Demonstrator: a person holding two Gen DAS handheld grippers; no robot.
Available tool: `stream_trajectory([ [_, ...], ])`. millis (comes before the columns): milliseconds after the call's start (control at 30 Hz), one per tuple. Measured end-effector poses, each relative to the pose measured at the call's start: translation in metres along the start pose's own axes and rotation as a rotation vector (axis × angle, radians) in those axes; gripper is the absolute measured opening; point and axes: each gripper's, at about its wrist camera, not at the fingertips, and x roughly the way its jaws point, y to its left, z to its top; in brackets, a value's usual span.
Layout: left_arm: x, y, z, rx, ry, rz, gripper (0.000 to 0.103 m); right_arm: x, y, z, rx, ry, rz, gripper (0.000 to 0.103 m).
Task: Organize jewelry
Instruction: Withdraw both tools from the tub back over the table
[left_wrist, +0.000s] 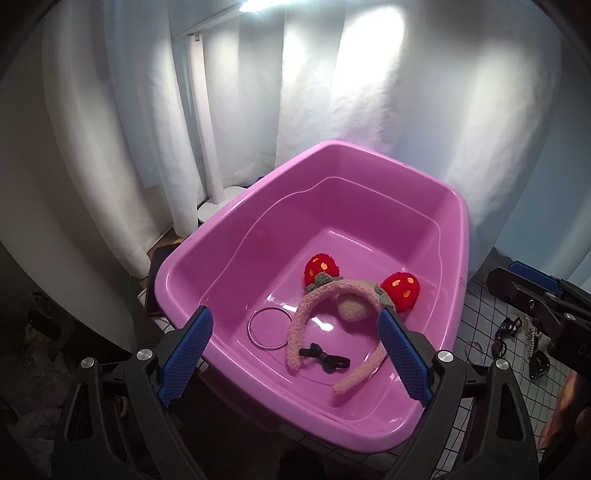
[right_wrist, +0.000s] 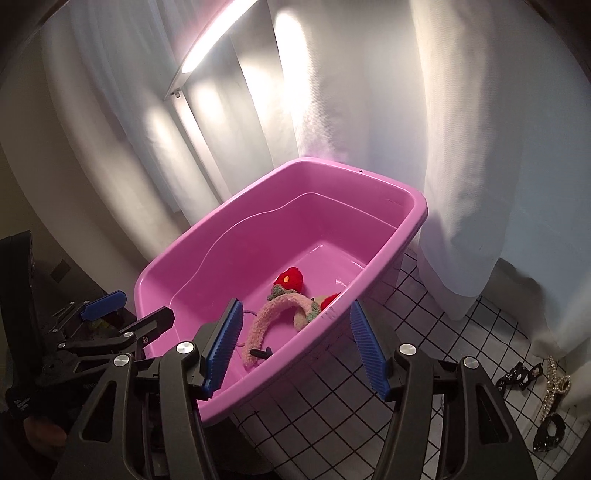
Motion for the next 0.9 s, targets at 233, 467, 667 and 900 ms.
stream_trajectory([
  [233,-0.026,-0.026,-0.021,0.036,-0.016,-0.016,0.092,-0.034,-0.026,-0.039,0.05,0.0,-0.017,0.063],
  [467,-0.042,-0.069,-0.049,0.096,-0.002,-0.046,0.093,-0.064,-0.073,-0.102,0.146,0.05,-0.06,0.063],
  [667,-0.051,-0.11,-0.085,0.137,0.029,-0.078,0.095,-0.098,-0.116,-0.158,0.233,0.068,-0.107,0.063],
  [900,-0.051,-0.15,-0.125,0.173,0.086,-0.099,0.096,-0.137,-0.161,-0.217,0.338,0.062,-0.153,0.063],
])
